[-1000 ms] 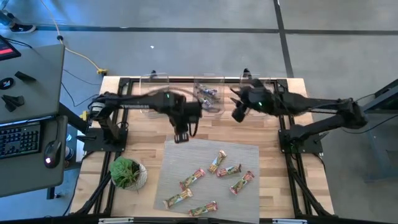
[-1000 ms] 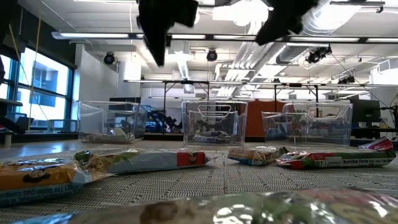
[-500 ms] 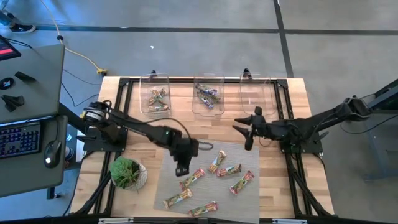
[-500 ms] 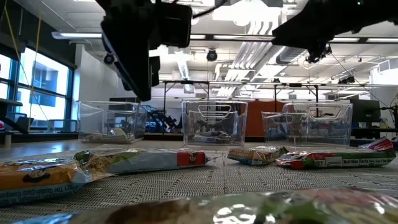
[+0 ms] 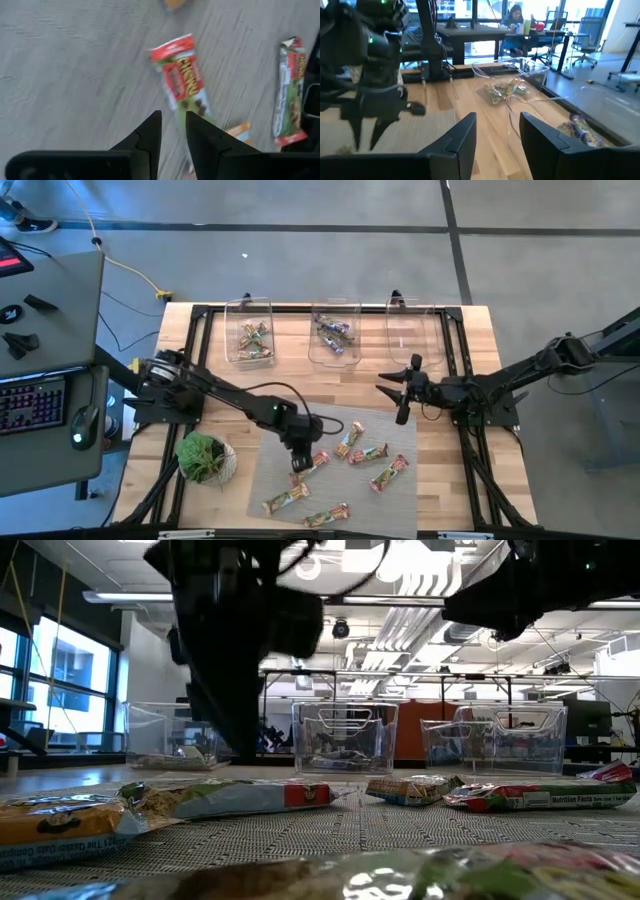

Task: Pick and place Granola Bars by type
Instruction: Put the top left red granola bar into the right transparent bin

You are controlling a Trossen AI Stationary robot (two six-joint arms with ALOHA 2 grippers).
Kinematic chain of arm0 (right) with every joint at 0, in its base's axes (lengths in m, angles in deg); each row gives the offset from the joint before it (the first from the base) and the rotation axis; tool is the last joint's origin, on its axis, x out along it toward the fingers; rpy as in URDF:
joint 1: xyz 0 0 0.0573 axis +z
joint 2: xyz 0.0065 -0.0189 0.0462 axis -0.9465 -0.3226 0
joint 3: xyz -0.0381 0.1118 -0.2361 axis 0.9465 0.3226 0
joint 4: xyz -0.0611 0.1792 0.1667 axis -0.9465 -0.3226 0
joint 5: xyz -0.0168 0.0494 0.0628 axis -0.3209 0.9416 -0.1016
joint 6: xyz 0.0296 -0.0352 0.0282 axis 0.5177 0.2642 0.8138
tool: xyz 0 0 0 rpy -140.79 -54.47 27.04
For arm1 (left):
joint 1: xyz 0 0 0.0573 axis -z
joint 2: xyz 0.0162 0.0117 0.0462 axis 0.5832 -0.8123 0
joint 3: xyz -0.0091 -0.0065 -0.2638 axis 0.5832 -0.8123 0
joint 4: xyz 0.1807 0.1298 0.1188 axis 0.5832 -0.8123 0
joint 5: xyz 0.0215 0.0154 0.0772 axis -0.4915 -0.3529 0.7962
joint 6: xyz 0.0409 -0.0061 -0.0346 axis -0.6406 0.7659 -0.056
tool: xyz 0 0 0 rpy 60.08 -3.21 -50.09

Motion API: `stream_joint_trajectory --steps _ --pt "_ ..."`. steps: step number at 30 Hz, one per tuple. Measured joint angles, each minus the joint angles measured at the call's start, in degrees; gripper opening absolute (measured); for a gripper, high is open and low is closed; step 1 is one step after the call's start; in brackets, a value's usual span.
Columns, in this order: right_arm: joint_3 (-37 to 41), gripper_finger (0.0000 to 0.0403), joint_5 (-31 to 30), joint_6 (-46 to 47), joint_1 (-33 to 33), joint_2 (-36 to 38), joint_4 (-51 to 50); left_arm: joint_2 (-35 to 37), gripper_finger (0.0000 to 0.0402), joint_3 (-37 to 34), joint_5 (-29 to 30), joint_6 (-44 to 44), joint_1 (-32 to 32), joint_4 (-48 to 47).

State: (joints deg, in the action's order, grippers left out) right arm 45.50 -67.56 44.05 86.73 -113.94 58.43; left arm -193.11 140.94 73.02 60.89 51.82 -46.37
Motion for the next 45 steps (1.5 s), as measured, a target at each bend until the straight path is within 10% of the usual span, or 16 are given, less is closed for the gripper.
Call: stream_joint_trajectory --steps 10,21,45 --pt "-0.02 0.0134 1.34 -11.16 -0.24 0.60 2.35 -4.63 0.0088 0.09 -5.42 1.39 -0.25 4.02" --pt "-0.07 0.0134 2.10 -19.86 -0.24 1.45 4.19 -4.65 0.0186 4.38 -7.52 4.39 -0.35 3.70" --pt "-0.09 0.0134 6.68 -19.83 -0.53 0.74 -0.78 -13.61 0.0201 16.29 16.61 9.18 8.35 -9.22"
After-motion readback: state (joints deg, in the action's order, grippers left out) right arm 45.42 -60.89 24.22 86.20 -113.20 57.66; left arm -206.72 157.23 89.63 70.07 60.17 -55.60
